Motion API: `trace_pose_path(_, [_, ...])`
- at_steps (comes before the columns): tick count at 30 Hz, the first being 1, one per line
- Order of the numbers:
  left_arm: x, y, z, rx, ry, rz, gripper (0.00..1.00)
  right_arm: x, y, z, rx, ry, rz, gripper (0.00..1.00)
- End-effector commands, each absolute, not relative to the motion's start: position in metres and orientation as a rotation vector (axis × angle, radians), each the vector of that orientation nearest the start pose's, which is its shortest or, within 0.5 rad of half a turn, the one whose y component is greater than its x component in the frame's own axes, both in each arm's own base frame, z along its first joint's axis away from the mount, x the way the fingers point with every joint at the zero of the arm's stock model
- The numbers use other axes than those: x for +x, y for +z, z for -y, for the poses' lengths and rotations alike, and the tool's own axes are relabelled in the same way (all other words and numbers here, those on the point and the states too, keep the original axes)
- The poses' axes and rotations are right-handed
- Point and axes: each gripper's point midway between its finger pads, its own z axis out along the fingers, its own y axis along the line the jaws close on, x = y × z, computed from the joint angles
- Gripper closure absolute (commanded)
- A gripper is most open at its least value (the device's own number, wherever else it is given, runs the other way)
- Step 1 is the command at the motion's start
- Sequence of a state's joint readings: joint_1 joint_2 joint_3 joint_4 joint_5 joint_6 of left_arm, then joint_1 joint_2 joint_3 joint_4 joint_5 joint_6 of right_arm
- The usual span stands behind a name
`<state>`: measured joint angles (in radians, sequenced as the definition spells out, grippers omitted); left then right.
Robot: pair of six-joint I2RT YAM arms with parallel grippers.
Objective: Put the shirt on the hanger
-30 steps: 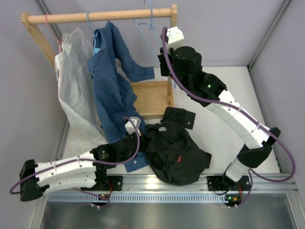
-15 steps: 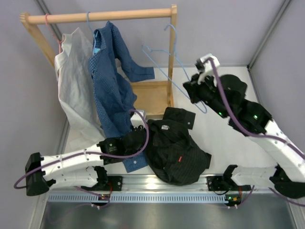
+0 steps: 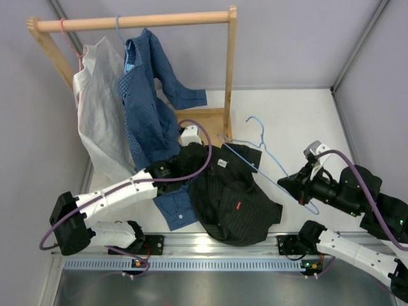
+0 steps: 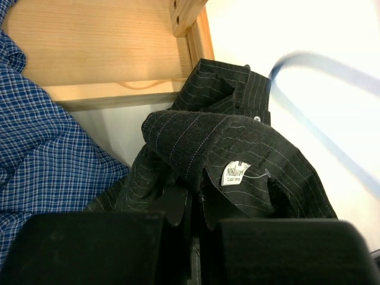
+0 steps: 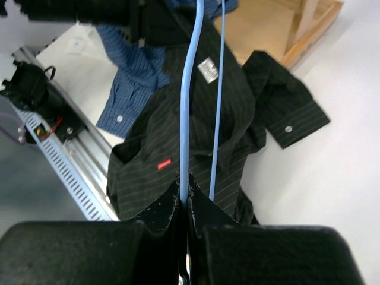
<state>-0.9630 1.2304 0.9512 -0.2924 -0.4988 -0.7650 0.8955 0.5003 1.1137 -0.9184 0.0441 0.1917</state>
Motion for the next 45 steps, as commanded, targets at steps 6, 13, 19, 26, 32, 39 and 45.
trace_pose_path(6, [0.279, 0.227, 0.284, -0.09, -0.616, -2.07, 1.0, 0.089, 0.287, -0.15, -0.722, 0.808, -1.913, 1.0])
trace_pose_path(13, [0.274, 0.24, 0.291, 0.022, -0.659, -2.047, 1.0, 0.082, 0.292, -0.154, -0.732, 0.865, -1.902, 1.0])
trace_pose_path(19, [0.247, 0.281, 0.316, 0.351, -0.856, -1.869, 1.0, 0.075, 0.294, -0.167, -0.769, 0.947, -1.893, 1.0])
trace_pose_path(26, [0.172, 0.348, 0.335, 0.803, -1.164, -1.601, 1.0, 0.094, 0.302, -0.181, -0.713, 0.94, -1.86, 1.0])
trace_pose_path(32, [0.113, 0.424, 0.339, 1.001, -1.268, -1.42, 1.0, 0.108, 0.349, -0.185, -0.615, 0.972, -1.659, 1.0])
trace_pose_path(39, [0.109, 0.484, 0.349, 0.987, -1.113, -1.389, 1.0, 0.146, 0.376, -0.117, -0.174, 0.766, -1.481, 1.0])
trace_pose_path(45, [0.156, 0.446, 0.378, 0.843, -0.893, -1.584, 1.0, 0.122, 0.361, -0.157, -0.433, 0.906, -1.517, 1.0])
